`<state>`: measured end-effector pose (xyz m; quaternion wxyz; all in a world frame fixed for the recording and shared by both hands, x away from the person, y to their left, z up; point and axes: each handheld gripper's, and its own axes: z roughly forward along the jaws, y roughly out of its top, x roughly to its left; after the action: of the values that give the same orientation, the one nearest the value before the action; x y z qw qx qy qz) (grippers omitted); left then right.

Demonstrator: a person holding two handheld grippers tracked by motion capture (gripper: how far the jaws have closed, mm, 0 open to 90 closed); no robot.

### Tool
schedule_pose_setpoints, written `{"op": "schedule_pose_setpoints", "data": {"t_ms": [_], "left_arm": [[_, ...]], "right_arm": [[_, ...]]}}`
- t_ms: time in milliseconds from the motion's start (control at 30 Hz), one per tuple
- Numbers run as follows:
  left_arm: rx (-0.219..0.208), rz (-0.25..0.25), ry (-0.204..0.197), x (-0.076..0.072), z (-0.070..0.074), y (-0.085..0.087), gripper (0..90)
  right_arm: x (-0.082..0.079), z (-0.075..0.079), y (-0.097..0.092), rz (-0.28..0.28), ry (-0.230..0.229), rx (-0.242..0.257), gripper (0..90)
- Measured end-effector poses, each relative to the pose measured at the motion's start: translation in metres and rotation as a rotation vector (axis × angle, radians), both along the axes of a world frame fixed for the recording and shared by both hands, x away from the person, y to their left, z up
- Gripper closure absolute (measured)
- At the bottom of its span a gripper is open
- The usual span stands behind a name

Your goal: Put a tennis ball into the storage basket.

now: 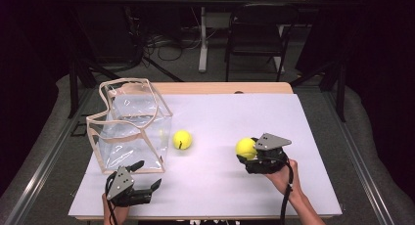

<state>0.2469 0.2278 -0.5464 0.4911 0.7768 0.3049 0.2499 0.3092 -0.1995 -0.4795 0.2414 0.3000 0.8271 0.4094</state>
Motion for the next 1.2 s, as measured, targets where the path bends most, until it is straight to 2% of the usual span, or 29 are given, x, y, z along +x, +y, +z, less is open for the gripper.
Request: {"op": "schedule_pose_setpoints", "data": {"t_ms": [567,1200], "left_arm": [[0.003,-0.002,0.001,0.000,0.000,0.000,15.9],[0.000,-0.002,0.000,0.000,0.000,0.000,15.9]], "right_arm": [[0.008,0.013,0.011,0.021,-0.033,0.000,26.0],[0.020,0.020,0.025,0.048,-0.043,0.001,26.0]]}}
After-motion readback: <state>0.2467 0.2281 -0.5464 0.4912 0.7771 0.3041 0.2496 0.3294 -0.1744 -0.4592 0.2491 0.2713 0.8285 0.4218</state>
